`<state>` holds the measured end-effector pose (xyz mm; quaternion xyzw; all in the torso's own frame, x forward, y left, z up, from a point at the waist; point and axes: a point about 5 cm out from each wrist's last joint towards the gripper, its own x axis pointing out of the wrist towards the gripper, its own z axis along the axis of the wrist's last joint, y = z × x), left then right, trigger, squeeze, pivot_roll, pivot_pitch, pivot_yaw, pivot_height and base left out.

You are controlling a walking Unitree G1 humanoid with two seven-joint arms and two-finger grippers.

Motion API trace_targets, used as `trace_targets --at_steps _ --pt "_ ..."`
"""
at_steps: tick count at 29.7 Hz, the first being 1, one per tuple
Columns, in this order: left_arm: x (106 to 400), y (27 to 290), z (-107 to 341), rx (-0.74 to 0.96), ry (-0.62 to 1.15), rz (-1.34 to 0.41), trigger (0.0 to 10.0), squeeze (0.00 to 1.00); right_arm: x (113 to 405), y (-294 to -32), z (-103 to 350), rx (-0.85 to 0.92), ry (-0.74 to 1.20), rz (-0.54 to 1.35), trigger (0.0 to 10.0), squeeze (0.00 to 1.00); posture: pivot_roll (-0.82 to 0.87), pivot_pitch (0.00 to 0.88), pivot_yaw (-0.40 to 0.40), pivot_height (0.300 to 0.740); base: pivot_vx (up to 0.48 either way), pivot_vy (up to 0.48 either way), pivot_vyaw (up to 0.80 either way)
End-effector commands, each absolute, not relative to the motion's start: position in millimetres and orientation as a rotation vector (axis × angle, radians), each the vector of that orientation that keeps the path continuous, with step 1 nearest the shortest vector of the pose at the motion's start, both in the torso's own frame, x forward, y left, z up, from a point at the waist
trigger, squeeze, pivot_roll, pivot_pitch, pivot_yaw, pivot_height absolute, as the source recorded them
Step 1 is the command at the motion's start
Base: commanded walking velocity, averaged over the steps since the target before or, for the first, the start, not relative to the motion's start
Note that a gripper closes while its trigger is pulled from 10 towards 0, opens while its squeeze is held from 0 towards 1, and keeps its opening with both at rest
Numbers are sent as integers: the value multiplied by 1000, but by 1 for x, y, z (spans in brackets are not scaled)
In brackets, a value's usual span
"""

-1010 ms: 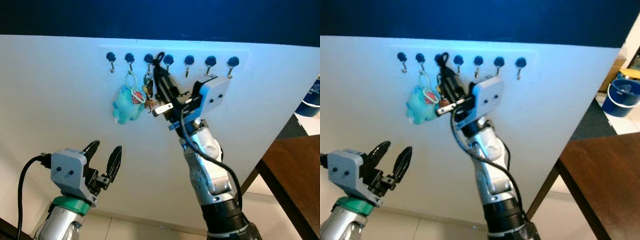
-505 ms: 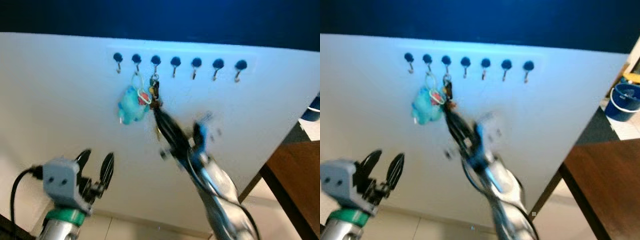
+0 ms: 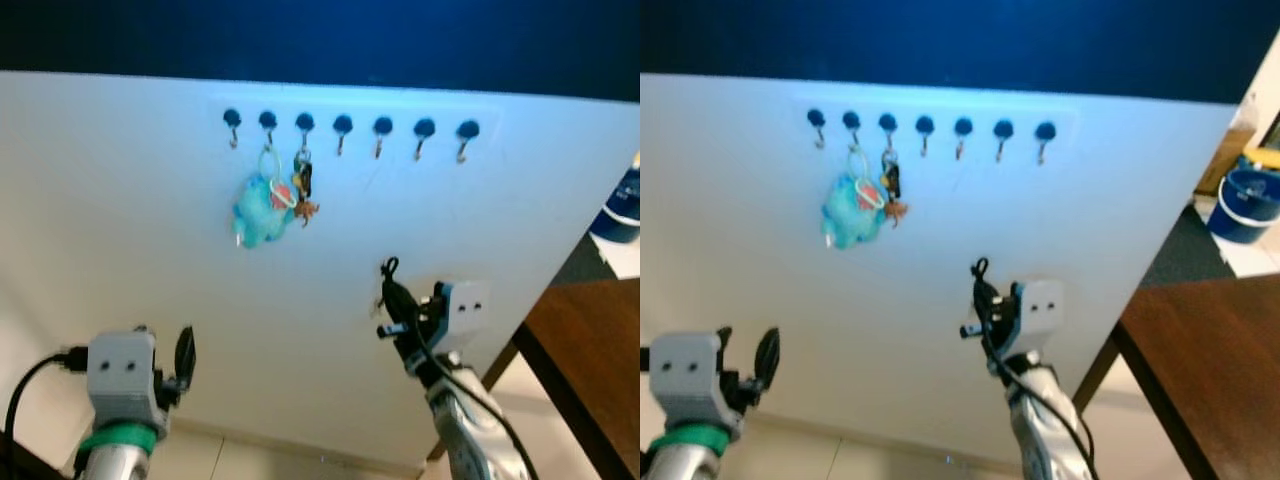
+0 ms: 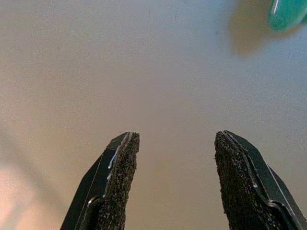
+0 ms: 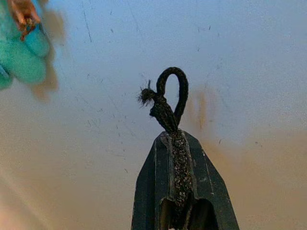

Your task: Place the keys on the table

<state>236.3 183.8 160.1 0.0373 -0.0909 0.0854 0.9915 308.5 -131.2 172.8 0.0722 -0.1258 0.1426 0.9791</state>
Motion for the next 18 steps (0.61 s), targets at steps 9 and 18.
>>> trace_targets --at_steps 9,18 --pt "240 192 165 111 -203 196 10000 0 319 -115 165 152 -176 311 10000 0 -122 39 92 740 0 0 -800" --pt "241 191 153 86 -142 194 10000 0 324 -113 158 104 -124 323 10000 0 -146 30 103 740 0 0 -800"
